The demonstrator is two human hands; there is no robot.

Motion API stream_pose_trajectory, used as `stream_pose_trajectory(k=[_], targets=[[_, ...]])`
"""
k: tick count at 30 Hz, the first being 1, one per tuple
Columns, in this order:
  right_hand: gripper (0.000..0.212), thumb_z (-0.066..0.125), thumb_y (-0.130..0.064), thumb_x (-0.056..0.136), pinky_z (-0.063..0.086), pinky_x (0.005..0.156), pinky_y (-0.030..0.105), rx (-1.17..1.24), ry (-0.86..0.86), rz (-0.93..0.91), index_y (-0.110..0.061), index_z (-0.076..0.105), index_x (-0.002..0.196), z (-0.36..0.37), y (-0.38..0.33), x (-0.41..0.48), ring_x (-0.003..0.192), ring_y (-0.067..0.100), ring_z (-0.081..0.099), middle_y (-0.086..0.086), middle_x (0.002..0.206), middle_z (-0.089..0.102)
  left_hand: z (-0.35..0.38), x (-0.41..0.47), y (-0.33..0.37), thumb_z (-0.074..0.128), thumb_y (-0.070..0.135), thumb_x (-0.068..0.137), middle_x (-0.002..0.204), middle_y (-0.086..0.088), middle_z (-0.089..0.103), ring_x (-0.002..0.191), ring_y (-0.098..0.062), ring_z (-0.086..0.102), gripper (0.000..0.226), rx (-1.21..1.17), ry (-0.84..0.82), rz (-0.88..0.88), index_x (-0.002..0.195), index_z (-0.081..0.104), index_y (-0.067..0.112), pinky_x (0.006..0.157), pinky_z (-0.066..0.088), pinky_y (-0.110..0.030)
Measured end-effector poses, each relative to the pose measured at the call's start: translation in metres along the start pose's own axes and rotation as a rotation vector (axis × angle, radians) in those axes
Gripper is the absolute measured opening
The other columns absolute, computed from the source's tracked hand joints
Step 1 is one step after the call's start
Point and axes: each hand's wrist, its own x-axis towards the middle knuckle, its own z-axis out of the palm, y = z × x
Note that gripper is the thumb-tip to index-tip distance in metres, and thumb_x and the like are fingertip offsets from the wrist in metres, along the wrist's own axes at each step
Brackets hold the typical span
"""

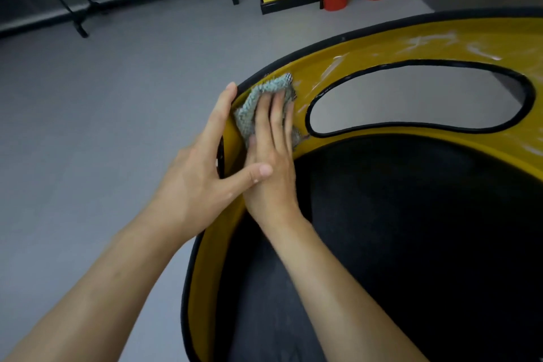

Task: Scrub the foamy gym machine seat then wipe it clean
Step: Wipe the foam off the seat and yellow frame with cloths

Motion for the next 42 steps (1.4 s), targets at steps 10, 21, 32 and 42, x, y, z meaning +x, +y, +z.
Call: stream_pose_trajectory(k=[10, 21, 32, 42], targets=[[0.071, 0.042, -0.016, 0.109, 0.004, 0.128, 0.041, 0.166, -0.112, 0.055, -0.034, -0.005, 0.159, 0.020, -0.005, -0.048, 0.156, 0.017, -0.015, -0.001, 0.170, -0.009, -0.003, -0.004, 0.000, 0.062, 0.082, 0.070, 0.150, 0.039, 0.030, 0.139, -0.010, 0.045, 0.102, -0.044, -0.024, -0.015, 0.148, -0.002, 0.068, 0.108, 0.047, -0.045], [0.086, 0.026, -0.063, 0.101, 0.010, 0.125, 0.056, -0.143, -0.098, 0.020, -0.015, -0.016, 0.159, 0.007, 0.025, -0.013, 0.154, 0.024, -0.022, 0.009, 0.169, -0.018, -0.004, -0.006, -0.001, 0.069, 0.073, 0.066, 0.127, 0.063, 0.017, 0.137, -0.011, 0.041, 0.109, -0.027, -0.054, -0.039, 0.145, -0.006, 0.071, 0.105, 0.045, -0.034], [0.093, 0.029, -0.066, 0.097, -0.004, 0.127, 0.048, -0.057, -0.053, 0.006, -0.011, -0.010, 0.161, -0.010, -0.001, 0.007, 0.153, 0.021, -0.026, 0.007, 0.168, -0.020, -0.004, -0.006, -0.002, 0.065, 0.083, 0.057, 0.131, 0.058, 0.015, 0.136, -0.007, 0.040, 0.114, -0.029, -0.049, -0.031, 0.145, -0.006, 0.071, 0.104, 0.046, -0.034], [0.095, 0.022, -0.074, 0.094, -0.003, 0.125, 0.056, -0.343, -0.221, -0.075, -0.014, -0.007, 0.162, -0.017, 0.030, -0.010, 0.155, 0.023, -0.020, 0.008, 0.169, -0.013, -0.004, -0.008, 0.001, 0.065, 0.090, 0.052, 0.163, 0.019, 0.025, 0.140, -0.020, 0.044, 0.118, -0.025, -0.055, -0.057, 0.143, -0.007, 0.072, 0.109, 0.046, -0.050]])
